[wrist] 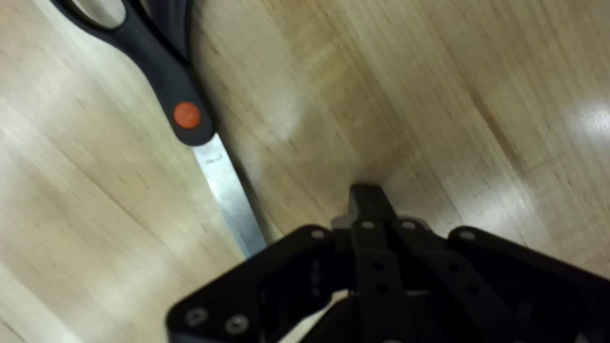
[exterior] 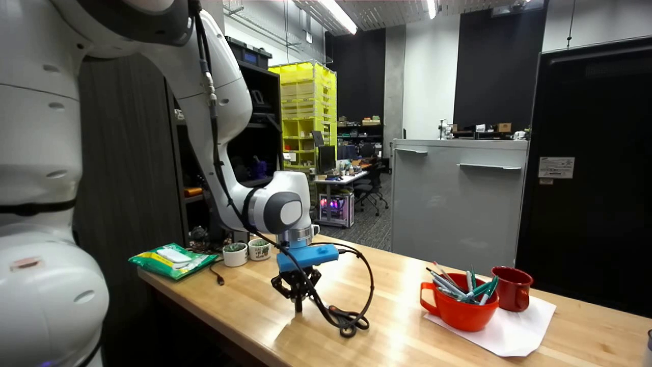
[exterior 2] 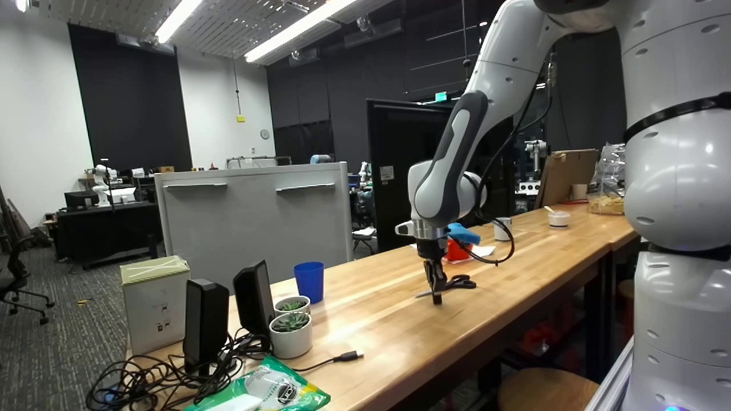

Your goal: Move the black scissors forwards then rotate it clockwise.

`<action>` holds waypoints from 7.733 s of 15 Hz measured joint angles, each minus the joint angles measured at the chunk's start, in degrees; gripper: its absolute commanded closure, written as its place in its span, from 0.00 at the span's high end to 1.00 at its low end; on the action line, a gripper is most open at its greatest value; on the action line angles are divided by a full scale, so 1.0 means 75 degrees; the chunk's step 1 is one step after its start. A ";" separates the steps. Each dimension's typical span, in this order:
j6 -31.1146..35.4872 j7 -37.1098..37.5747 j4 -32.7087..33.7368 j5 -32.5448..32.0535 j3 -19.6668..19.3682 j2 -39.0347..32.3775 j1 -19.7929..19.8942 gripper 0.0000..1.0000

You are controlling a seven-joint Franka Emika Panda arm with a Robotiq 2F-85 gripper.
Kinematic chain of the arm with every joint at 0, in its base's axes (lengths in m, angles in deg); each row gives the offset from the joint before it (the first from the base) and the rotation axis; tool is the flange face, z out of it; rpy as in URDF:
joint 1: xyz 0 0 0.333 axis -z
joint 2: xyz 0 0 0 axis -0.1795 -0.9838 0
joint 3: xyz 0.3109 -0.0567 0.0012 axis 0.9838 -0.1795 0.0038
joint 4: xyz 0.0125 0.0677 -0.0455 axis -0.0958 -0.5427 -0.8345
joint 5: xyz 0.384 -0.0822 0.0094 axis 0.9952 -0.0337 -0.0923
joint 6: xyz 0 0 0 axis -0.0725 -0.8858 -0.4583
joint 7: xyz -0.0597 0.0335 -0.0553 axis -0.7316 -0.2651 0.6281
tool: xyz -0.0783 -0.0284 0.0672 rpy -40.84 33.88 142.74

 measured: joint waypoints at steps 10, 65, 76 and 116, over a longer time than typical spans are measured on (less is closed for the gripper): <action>-0.0245 -0.0064 0.0334 0.0000 0.0016 -0.0196 0.0013 0.00; -0.1207 -0.1133 0.2987 0.0541 0.0321 -0.1863 0.0783 0.00; -0.1326 -0.1138 0.3246 0.0541 0.0328 -0.2013 0.0862 0.00; -0.1499 -0.1149 0.3595 0.0541 0.0339 -0.2217 0.0981 0.00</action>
